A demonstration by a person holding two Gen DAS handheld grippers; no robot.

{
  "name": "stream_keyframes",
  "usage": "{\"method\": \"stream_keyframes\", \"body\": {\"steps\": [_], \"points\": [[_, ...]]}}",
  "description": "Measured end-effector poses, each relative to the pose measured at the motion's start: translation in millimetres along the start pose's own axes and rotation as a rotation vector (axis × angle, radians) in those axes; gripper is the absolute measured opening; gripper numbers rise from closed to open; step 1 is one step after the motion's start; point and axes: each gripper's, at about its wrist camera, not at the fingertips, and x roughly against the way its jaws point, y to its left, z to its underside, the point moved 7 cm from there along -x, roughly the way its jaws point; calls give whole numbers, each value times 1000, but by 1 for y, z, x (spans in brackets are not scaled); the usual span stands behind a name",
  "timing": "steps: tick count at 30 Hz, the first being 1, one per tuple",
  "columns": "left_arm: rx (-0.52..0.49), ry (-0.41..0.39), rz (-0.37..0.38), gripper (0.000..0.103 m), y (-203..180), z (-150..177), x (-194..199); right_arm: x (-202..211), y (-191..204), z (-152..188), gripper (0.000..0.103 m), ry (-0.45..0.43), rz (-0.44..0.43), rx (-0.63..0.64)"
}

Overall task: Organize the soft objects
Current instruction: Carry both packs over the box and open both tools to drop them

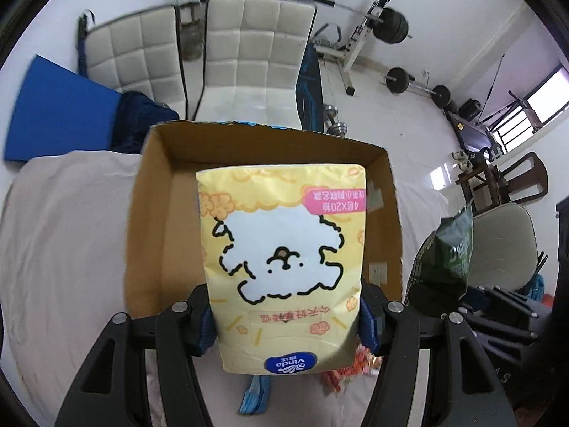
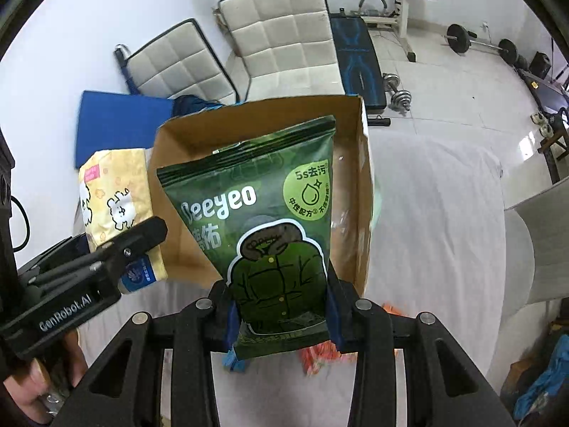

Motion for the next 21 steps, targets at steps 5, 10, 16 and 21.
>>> {"method": "stream_keyframes", "body": {"steps": [5,10,16,21], "points": [[34,119,37,59,7,-36,-55,-56,-13,-46,40,65,18,-26],[85,217,37,59,18,-56,-106,-118,-28,-78,40,129,51,-55],[69,300,62,59,15,-65,-138,-169,-36,-102,41,175,89,-54],[74,360,50,59,16,-68,-154,-196,-45,-117,43,205,113,-69]]}}
